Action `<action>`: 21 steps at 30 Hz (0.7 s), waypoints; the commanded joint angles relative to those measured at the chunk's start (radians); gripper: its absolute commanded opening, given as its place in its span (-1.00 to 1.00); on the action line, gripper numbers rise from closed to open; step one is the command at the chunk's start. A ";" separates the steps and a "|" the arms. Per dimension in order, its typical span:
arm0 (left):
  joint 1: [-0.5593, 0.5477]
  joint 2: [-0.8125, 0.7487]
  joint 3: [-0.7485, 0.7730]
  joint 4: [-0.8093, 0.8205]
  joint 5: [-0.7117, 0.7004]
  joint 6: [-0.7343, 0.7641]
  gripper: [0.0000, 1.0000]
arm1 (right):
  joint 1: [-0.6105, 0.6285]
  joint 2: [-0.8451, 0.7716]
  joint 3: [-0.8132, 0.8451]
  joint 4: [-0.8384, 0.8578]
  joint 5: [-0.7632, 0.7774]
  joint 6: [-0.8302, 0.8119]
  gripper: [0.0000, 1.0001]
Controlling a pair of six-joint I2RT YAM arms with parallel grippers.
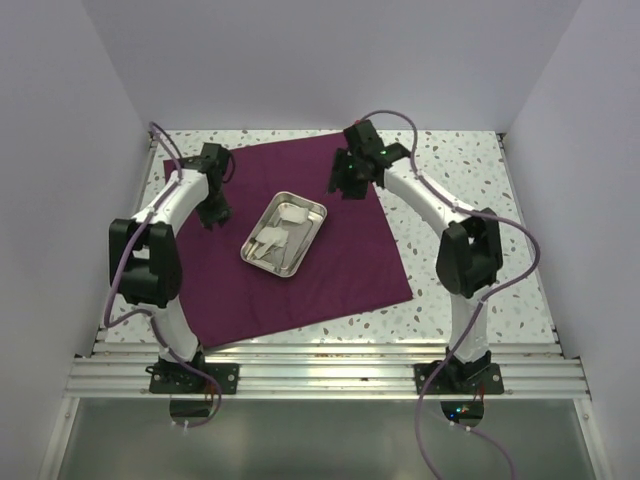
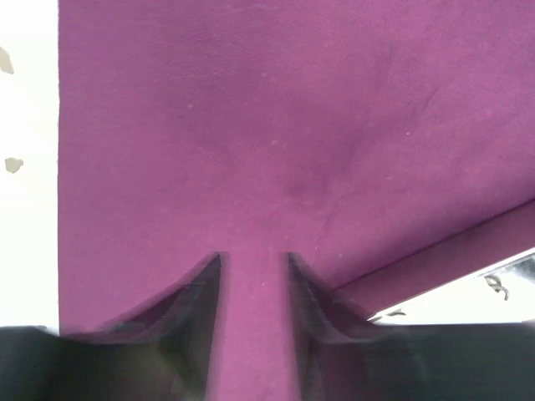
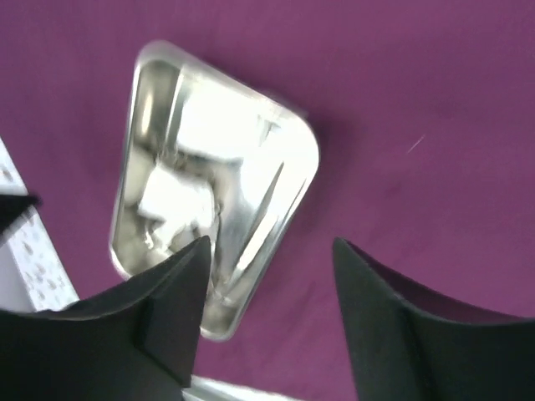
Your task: Prepare the surgical pack
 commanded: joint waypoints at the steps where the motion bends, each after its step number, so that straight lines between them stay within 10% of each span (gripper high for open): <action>1: 0.025 -0.012 -0.032 0.109 0.073 0.044 -0.43 | -0.094 0.017 0.053 0.033 -0.018 -0.156 -0.04; 7: 0.049 0.082 -0.054 0.156 0.176 0.058 -1.00 | -0.148 0.197 0.161 0.045 -0.181 -0.240 -1.00; 21: -0.025 0.384 0.168 0.155 0.309 0.142 -0.97 | -0.279 0.141 -0.266 0.078 -0.078 -0.185 -1.00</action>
